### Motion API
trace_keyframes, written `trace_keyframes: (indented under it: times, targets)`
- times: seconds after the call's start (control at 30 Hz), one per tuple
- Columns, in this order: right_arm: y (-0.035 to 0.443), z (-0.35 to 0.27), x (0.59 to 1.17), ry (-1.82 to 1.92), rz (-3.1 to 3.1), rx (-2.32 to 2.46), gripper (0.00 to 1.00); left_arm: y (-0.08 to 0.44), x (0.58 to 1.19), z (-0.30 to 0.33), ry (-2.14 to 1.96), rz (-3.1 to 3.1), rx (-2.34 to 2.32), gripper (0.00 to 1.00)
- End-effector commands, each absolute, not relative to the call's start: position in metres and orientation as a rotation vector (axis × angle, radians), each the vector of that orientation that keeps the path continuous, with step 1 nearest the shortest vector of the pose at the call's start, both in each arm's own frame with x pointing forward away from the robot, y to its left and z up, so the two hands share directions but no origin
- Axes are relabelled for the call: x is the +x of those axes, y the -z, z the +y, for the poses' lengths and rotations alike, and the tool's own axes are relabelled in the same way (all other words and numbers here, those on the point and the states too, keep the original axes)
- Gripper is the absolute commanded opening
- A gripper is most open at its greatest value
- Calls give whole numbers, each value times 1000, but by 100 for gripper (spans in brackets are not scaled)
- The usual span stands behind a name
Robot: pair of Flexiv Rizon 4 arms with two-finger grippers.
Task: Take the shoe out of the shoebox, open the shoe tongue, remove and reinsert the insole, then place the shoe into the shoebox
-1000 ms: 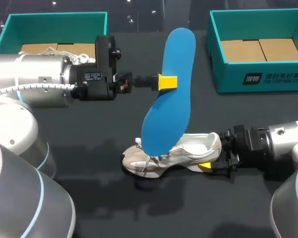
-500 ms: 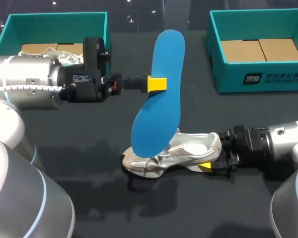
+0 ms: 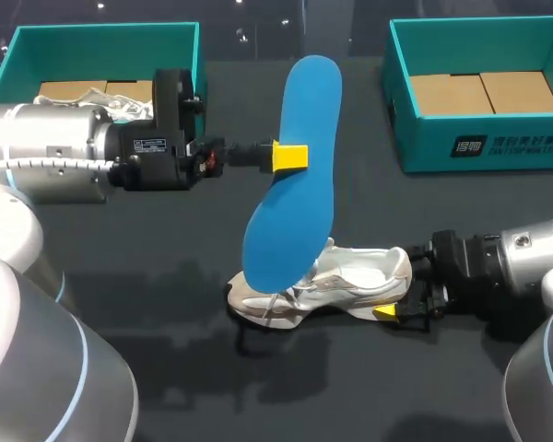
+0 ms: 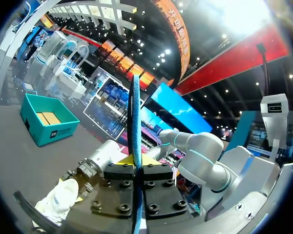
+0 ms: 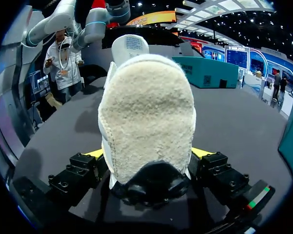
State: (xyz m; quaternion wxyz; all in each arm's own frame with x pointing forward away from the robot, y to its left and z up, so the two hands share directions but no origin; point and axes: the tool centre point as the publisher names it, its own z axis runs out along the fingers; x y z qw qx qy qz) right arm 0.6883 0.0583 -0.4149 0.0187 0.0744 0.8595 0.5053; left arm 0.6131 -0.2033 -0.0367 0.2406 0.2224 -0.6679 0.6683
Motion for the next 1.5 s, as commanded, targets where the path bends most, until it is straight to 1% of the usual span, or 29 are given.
trace_keyframes:
  times: [0.03, 0.23, 0.4, 0.8, 0.9, 1.1, 1.17, 1.23, 1.3, 1.5]
  targets:
    - [398, 49, 688, -1390, 2808, 255, 100, 37, 612, -204, -1831, -1826, 611, 0]
    - [378, 42, 688, -1158, 2971, 270, 100, 37, 612, -204, -1831, -1826, 611, 0]
    - [362, 45, 683, -794, 3181, 333, 100, 37, 612, -204, -1831, -1826, 611, 0]
    - [362, 45, 683, -794, 3181, 333, 100, 37, 612, -204, -1831, -1826, 611, 0]
    - [356, 54, 680, -590, 3285, 445, 100, 37, 612, -204, -1831, -1826, 611, 0]
    - [351, 60, 670, -296, 3365, 523, 100, 37, 612, -204, -1831, -1826, 611, 0]
    - [353, 58, 667, -296, 3371, 494, 100, 37, 612, -204, -1831, -1826, 611, 0]
    - [357, 55, 665, -202, 3374, 530, 100, 37, 612, -204, -1831, -1826, 611, 0]
    - [358, 52, 663, -241, 3341, 486, 100, 37, 612, -204, -1831, -1826, 611, 0]
    - [359, 47, 662, -182, 3302, 456, 100, 37, 612, -204, -1831, -1826, 611, 0]
